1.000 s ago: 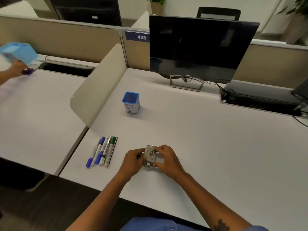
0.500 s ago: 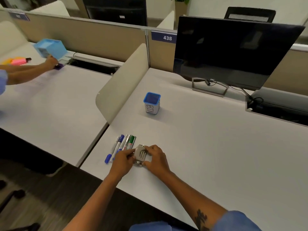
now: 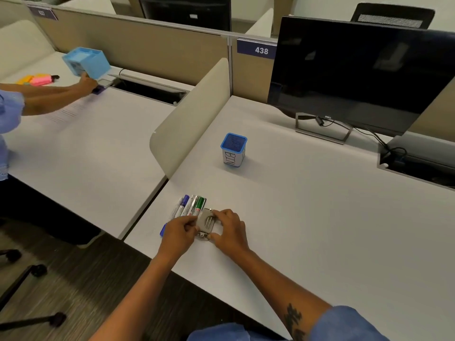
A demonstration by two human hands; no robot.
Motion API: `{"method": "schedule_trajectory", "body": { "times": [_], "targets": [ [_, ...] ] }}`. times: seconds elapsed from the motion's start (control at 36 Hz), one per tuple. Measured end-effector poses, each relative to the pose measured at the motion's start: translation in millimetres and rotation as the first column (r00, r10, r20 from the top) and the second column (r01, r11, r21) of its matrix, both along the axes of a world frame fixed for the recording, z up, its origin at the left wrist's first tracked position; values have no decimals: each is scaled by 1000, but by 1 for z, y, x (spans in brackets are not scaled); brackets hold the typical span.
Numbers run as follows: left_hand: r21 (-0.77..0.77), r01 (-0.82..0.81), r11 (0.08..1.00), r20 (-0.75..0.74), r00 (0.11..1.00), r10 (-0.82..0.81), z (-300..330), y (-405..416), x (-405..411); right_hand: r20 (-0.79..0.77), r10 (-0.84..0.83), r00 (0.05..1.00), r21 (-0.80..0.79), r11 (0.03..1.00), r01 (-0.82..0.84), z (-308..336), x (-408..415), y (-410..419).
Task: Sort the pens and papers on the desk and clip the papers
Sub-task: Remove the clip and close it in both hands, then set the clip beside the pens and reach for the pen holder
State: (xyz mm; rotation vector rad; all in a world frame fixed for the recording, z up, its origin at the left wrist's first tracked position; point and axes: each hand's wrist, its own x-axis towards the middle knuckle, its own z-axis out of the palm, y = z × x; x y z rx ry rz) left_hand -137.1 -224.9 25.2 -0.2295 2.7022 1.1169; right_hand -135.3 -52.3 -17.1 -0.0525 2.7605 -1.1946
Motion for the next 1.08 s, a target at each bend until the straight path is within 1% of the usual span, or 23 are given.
{"method": "schedule_trajectory", "body": {
  "times": [0.11,0.19,0.25,0.36,0.47,0.56,0.69,0.92,1.08],
  "targets": [
    [-58,-40,998,-47,998,37,1,5,0,2,11,1000,-14,1000,-11,-3,0,3],
    [-102,-67,993,-145,988,52,2,14,2,-14,11,1000,15,1000,-11,-6,3,12],
    [-101,-55,993,-208,978,33,0,24,4,-34,1,999,53,999,1,-8,6,21],
    [-152,-5,988,-245,969,-33,-3,62,5,-92,-18,996,136,990,30,-9,15,49],
    [-258,98,961,-234,959,-161,-10,111,13,-124,-16,992,211,977,42,-9,29,90],
    [-280,203,938,-219,938,-268,-12,149,24,-128,-33,991,231,971,62,-6,43,126],
    [-287,358,889,-203,884,-421,-9,210,40,-100,-123,987,258,955,145,2,69,192],
    [-308,459,833,-151,841,-519,-11,293,66,-35,-247,968,309,919,246,4,119,292],
    [-310,510,802,-104,820,-562,-23,323,85,-12,-324,946,327,893,310,3,151,338]
  ]
}}
